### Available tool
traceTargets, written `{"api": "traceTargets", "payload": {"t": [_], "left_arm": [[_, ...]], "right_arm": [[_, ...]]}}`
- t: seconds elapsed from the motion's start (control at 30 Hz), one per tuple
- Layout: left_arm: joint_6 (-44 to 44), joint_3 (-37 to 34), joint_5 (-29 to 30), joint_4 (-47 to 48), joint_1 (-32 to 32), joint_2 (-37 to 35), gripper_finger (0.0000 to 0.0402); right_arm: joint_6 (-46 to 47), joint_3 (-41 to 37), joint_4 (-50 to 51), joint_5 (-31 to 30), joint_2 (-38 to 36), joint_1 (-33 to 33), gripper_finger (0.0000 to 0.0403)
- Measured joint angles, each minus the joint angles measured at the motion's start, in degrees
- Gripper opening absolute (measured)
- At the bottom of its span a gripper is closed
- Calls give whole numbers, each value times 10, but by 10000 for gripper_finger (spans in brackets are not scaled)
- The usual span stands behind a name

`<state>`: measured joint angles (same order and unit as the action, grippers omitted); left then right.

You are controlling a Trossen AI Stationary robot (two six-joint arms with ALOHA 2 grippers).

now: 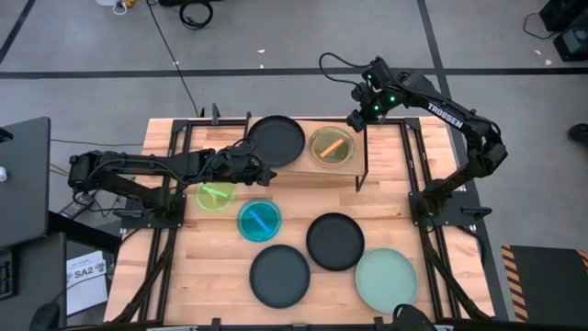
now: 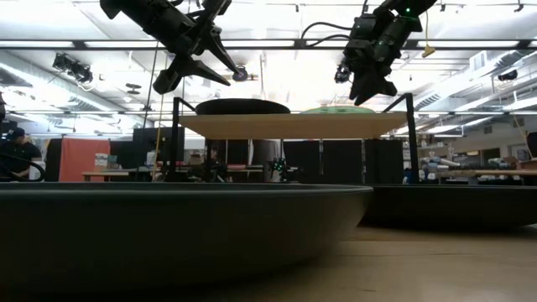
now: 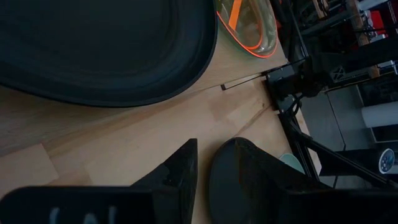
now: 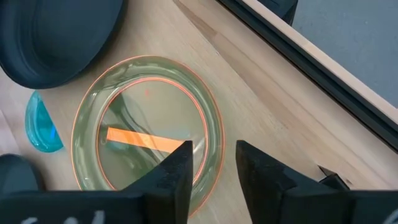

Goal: Place and stack plates onto a shelf
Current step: Stack the left black plate on top of the black plate on the shelf

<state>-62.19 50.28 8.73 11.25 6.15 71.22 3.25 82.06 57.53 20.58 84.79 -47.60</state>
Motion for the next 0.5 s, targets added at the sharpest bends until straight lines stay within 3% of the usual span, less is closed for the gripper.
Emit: {"api": "traceTargets", "payload": {"t": [0.27,0.5], "left_arm": [[2,0,0,0,0,0,114],[96,0,-45,1,-27,0,114]], "right_arm": [[0,0,-1,-5,0,0,153],[0,0,0,-38,0,0,154]]}}
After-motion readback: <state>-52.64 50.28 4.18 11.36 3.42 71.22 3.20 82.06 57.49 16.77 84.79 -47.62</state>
